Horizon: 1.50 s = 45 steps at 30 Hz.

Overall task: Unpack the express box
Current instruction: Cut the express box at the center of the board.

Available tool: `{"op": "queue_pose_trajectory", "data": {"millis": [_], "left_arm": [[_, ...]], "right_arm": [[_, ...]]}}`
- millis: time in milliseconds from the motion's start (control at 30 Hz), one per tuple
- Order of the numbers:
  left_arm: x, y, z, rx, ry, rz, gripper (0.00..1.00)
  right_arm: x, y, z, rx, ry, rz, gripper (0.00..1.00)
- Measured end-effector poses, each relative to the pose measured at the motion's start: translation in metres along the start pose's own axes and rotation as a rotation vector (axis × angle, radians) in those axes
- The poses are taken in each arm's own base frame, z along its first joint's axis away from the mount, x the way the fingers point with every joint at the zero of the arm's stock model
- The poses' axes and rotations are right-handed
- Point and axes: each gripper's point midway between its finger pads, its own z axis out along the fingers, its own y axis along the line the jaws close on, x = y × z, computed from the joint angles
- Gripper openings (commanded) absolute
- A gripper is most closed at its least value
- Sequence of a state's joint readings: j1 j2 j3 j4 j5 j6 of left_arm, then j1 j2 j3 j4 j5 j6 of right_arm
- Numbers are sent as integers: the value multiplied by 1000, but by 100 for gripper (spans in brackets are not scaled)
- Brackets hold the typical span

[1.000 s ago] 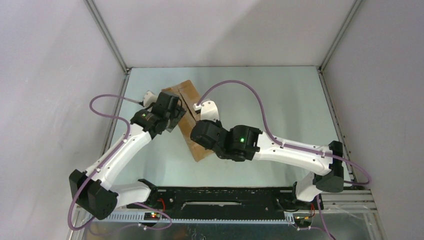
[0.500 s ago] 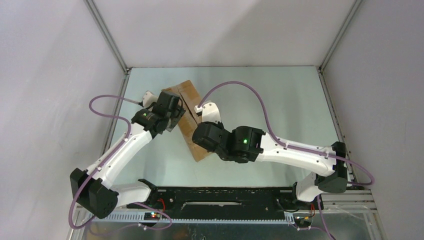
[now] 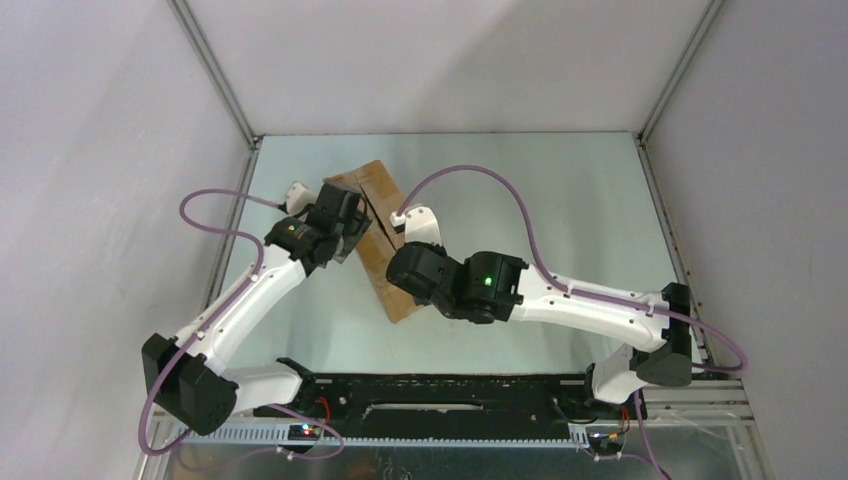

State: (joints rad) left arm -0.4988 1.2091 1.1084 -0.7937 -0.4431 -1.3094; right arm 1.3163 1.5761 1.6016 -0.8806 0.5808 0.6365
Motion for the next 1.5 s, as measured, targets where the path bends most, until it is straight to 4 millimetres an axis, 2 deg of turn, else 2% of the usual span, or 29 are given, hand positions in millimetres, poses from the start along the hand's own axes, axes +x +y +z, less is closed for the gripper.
{"op": "queue_pose_trajectory", "data": {"millis": [233, 867, 1500], "left_arm": [[0, 0, 1, -2, -5, 2, 64], [2, -2, 2, -1, -2, -5, 64], [5, -3, 5, -2, 3, -9, 64]], "right_arm": [[0, 0, 2, -3, 4, 4, 0], [-2, -8, -11, 10, 20, -16, 0], [-2, -14, -35, 2, 26, -43, 0]]}}
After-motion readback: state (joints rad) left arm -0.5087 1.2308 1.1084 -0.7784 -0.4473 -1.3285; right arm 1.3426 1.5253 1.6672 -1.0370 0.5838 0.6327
